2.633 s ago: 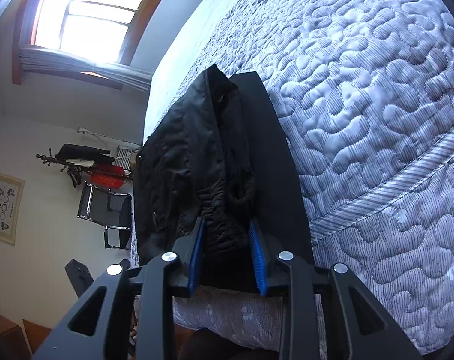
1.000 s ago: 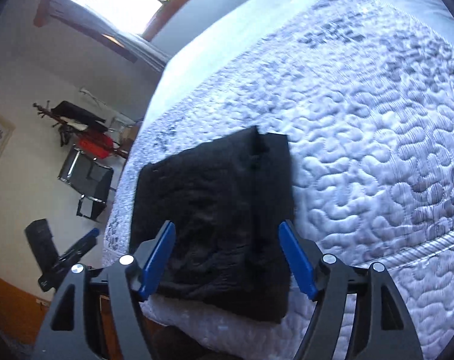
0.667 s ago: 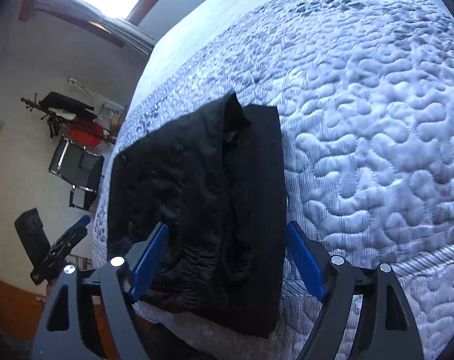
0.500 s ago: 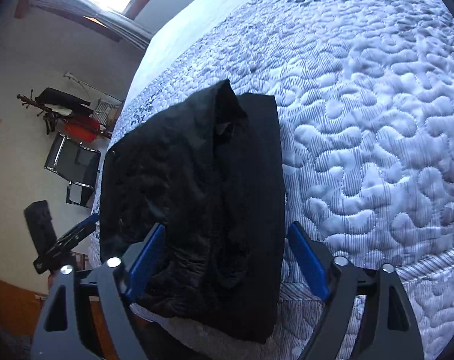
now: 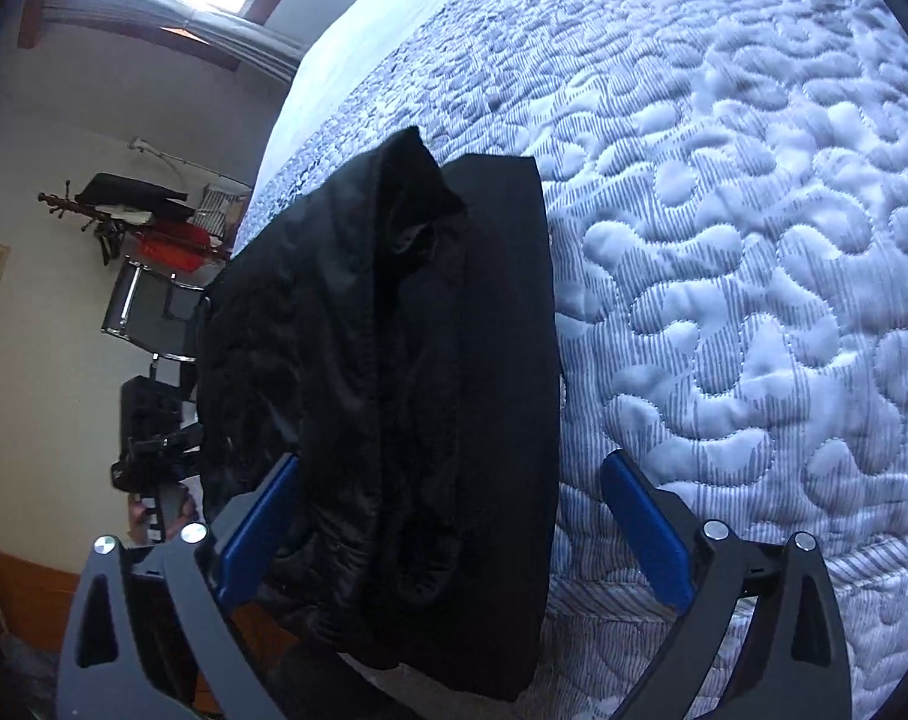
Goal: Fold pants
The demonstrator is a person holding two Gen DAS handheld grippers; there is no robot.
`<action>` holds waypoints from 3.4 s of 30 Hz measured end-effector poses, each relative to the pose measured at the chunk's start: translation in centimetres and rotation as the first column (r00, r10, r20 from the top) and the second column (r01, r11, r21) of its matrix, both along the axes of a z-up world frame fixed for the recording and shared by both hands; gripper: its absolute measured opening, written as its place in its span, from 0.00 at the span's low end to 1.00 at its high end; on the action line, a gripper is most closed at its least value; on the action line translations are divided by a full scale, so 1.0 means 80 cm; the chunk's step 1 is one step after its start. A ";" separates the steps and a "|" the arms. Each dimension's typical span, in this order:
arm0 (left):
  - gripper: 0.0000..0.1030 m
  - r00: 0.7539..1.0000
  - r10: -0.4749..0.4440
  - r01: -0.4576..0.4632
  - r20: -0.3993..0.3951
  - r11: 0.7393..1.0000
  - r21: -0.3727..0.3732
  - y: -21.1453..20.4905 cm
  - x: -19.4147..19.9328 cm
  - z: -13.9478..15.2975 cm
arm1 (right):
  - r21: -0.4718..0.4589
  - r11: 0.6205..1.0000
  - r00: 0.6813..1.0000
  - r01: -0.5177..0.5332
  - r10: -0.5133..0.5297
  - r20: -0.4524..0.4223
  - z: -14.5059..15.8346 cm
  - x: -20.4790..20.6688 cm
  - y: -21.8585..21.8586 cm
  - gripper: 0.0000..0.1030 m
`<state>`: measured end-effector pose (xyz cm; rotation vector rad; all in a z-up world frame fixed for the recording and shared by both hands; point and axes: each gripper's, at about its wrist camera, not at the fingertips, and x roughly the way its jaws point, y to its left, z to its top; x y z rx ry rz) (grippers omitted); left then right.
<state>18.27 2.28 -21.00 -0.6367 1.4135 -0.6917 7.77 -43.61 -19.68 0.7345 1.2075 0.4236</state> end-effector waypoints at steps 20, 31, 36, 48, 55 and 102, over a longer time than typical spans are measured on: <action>0.97 0.920 -0.242 0.134 -0.307 0.933 -0.333 -0.061 -0.004 -0.048 | 0.096 0.993 0.998 -0.067 0.068 -0.007 -0.026 0.018 -0.034 0.97; 0.96 0.954 -0.146 0.110 -0.261 0.983 -0.146 -0.098 -0.021 -0.039 | 0.091 0.989 0.992 -0.119 0.116 0.041 -0.019 0.012 -0.048 0.79; 0.65 0.967 -0.080 0.033 -0.244 0.981 -0.191 -0.089 -0.030 -0.041 | 0.107 0.986 0.990 -0.124 0.115 0.084 -0.009 0.003 -0.056 0.55; 0.30 0.994 -0.015 -0.012 -0.110 0.972 -0.233 -0.100 -0.043 -0.003 | 0.119 0.986 0.983 -0.114 0.095 0.156 0.035 -0.005 -0.043 0.40; 0.29 0.998 0.029 -0.042 -0.053 0.964 -0.262 -0.083 0.004 0.031 | 0.108 0.988 0.969 -0.114 0.087 0.230 0.076 0.024 -0.047 0.40; 0.97 0.926 0.138 -0.290 0.351 0.854 0.431 -0.042 -0.009 0.071 | -0.279 0.937 0.964 0.210 -0.152 0.217 0.075 -0.016 -0.063 0.91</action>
